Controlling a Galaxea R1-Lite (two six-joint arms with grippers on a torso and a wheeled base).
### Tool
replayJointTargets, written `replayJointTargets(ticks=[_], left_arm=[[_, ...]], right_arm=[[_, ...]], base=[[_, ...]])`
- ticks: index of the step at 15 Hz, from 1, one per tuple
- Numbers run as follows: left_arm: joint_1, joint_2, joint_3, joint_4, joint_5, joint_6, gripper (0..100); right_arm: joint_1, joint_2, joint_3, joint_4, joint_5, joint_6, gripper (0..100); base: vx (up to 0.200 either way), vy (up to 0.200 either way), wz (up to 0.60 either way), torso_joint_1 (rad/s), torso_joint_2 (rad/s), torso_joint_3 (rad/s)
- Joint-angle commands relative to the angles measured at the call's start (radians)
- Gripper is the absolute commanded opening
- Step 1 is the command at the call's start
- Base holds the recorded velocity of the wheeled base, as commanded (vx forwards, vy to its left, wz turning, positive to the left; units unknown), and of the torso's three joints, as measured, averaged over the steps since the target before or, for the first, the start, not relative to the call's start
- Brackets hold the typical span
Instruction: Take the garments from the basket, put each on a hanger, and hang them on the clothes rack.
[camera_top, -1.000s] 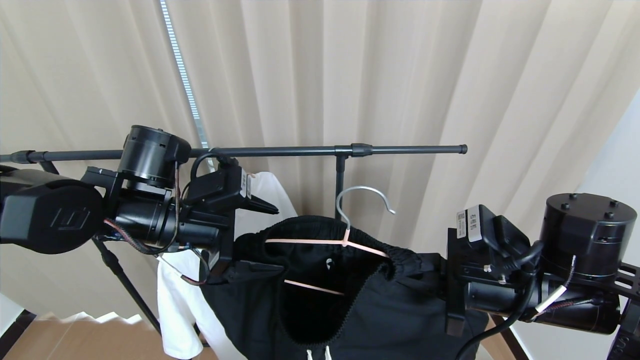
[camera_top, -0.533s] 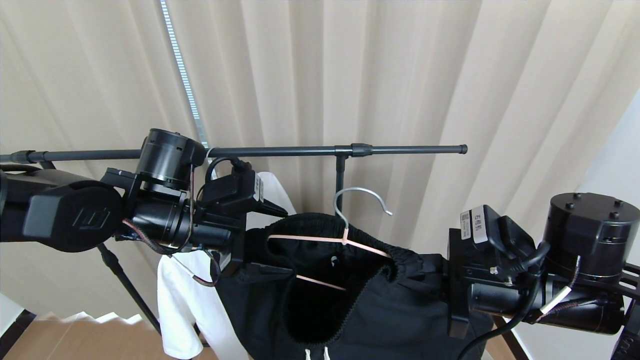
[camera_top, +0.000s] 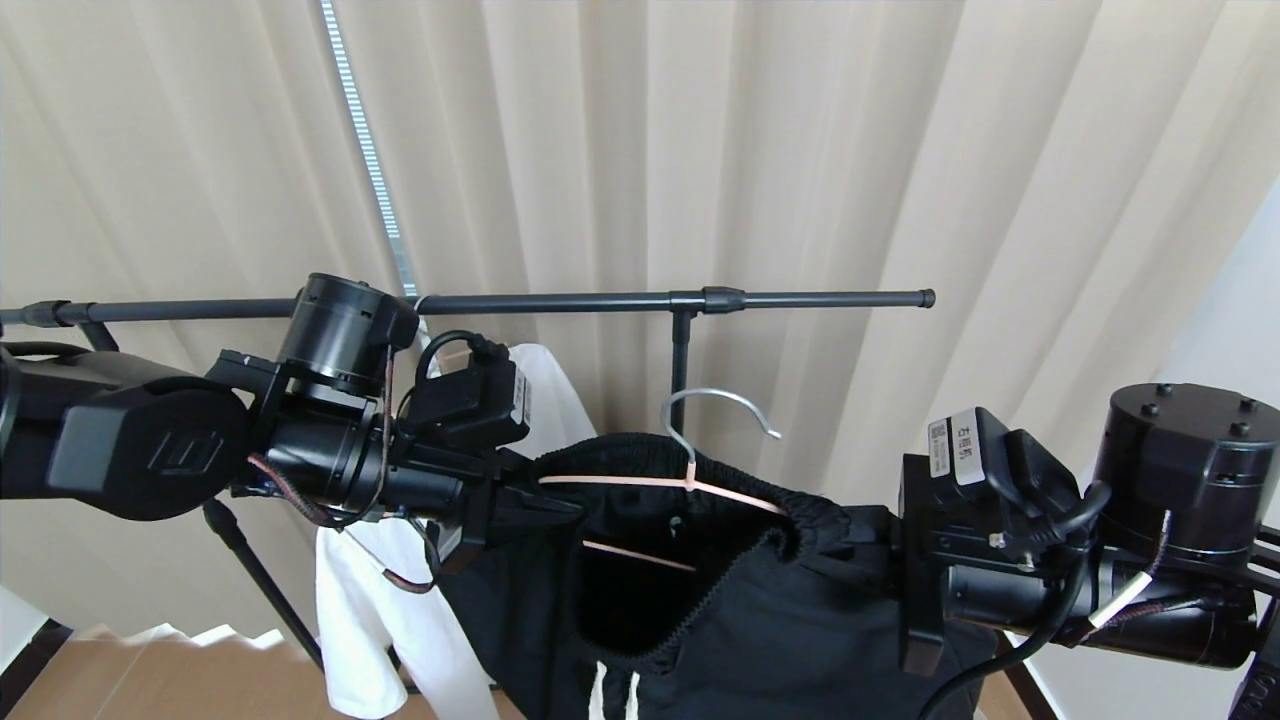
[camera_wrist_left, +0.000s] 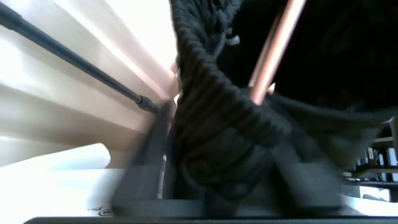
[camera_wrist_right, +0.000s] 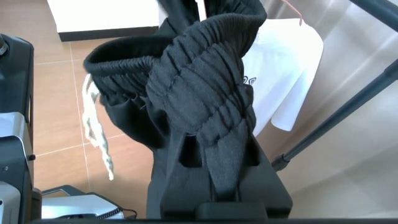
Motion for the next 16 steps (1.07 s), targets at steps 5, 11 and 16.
replayJointTargets(ticks=[5, 11, 16], left_arm=[[-0.003, -0.081, 0.057, -0.004, -0.002, -0.002, 0], [0.004, -0.125, 0.082, -0.007, 0.002, -0.006, 0], [0.049, -0.150, 0.095, -0.007, 0.000, -0.008, 0]], right_arm=[[0.001, 0.008, -0.011, -0.010, -0.006, 0.002, 0], [-0.006, -0.004, -0.001, -0.011, -0.004, 0.004, 100], [-0.023, -0.021, 0.009, -0.008, -0.003, 0.001, 100]], base=[[0.000, 0.000, 0.00, 0.000, 0.00, 0.000], [0.000, 0.000, 0.00, 0.000, 0.00, 0.000], [0.000, 0.000, 0.00, 0.000, 0.00, 0.000]])
